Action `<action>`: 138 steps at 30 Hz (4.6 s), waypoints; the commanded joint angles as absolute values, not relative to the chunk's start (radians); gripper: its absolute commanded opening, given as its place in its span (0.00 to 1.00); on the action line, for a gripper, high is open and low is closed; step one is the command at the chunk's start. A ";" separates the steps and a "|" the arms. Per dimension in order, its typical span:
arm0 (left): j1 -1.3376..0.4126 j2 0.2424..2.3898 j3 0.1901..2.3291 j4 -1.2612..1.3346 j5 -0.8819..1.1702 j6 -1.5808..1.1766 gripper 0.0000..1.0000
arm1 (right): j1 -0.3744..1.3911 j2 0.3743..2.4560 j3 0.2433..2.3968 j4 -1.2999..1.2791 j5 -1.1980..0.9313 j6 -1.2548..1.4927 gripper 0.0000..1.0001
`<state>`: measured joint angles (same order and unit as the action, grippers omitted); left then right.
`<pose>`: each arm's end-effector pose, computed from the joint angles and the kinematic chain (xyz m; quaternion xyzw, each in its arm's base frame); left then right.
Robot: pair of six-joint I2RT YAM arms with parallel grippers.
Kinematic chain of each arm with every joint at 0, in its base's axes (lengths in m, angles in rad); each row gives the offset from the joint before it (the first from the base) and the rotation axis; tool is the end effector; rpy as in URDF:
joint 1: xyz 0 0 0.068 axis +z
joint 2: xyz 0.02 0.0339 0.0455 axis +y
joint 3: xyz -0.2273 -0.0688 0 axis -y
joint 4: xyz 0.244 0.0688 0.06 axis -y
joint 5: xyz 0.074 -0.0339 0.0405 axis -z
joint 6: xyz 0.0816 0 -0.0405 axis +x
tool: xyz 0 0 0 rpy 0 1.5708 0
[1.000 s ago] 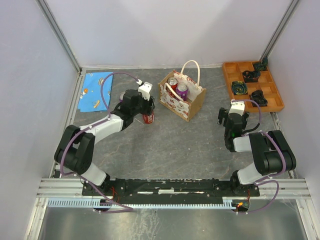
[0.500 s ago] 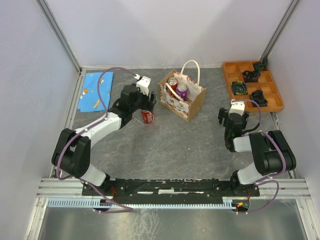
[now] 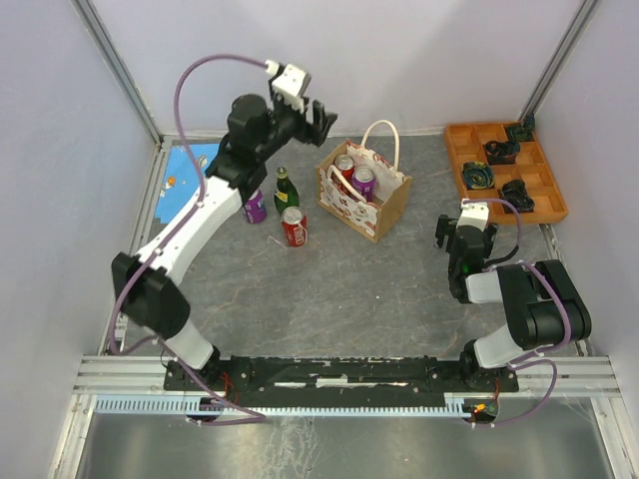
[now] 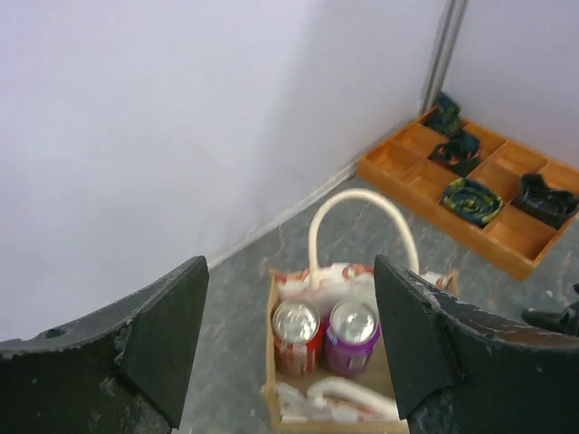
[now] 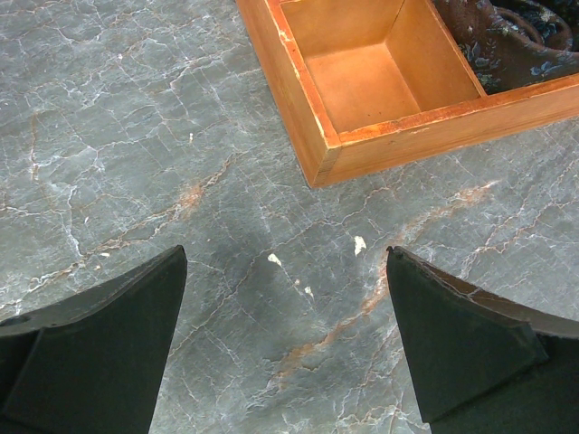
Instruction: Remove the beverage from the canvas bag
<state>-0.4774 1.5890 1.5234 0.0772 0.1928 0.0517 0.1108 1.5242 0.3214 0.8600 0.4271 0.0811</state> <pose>0.3709 -0.2094 0.3864 0.2490 0.6575 -0.2157 0.6776 0.2948 -0.0012 0.0846 0.1102 0.8005 -0.1185 0.5771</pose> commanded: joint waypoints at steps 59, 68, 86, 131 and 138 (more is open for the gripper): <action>-0.621 2.386 2.154 -0.320 0.176 0.146 0.86 | 0.110 1.516 0.347 0.908 0.429 0.081 0.99; -0.621 2.405 2.142 -0.346 0.151 0.146 0.86 | 0.109 1.517 0.348 0.908 0.429 0.080 0.99; -0.620 2.411 2.051 -0.417 0.115 0.171 0.77 | 0.110 1.517 0.348 0.908 0.429 0.081 0.99; -0.566 1.907 2.138 -0.353 0.194 0.108 0.03 | 0.110 1.517 0.348 0.909 0.430 0.081 0.99; -0.566 1.673 1.996 -0.401 0.006 0.168 0.03 | 0.110 1.517 0.348 0.909 0.429 0.081 0.99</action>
